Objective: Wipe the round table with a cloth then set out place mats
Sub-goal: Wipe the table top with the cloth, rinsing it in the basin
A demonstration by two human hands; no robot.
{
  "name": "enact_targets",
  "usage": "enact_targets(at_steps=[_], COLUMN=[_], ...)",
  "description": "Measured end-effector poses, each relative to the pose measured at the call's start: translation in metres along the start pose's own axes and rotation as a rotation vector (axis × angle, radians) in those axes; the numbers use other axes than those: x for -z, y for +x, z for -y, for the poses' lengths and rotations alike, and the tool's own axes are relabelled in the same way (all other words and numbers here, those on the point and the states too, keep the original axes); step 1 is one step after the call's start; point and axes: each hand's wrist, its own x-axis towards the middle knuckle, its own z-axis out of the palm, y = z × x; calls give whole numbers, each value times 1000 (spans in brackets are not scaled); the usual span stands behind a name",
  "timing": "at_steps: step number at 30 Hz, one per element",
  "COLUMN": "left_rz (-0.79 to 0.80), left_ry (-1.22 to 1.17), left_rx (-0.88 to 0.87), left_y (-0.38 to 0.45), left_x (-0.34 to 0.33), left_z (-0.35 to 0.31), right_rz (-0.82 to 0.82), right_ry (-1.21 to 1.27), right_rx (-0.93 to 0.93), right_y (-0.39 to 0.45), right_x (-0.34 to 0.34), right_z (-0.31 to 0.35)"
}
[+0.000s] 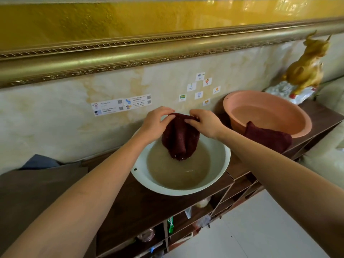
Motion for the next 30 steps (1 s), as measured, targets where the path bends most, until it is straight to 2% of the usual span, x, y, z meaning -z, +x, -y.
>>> enact_targets(at_steps=[3, 5, 8, 11, 15, 16, 18, 21, 23, 26, 30], left_rz=[-113, -71, 48, 130, 14, -18, -92, -269, -317, -232, 8], left_ry=[-95, -143, 9, 227, 375, 393, 383, 266, 236, 385, 633], left_rx=[21, 62, 36, 5, -22, -33, -56, -42, -47, -64, 118], left_y=[-3, -4, -6, -5, -2, -2, -2, 6, 16, 19, 4], left_x=[-1, -1, 0, 6, 11, 10, 10, 23, 35, 36, 2], left_z=[-7, -9, -7, -9, -23, -27, -35, -43, -46, -34, 10], right_rz=[-52, -87, -61, 116, 487, 485, 371, 155, 68, 43, 70], right_ry=[95, 258, 378, 400, 373, 382, 413, 527, 585, 491, -46], right_rx=[54, 5, -52, -64, -156, -201, -256, -255, -230, -210, -223], right_y=[-1, -2, -4, -8, -24, -28, -27, -16, -8, -5, -7], right_x=[-1, 3, 11, 14, 0, -3, 0, 22, 33, 29, -16], right_z=[0, 3, 9, 11, -6, -9, -8, 9, 15, 11, -12])
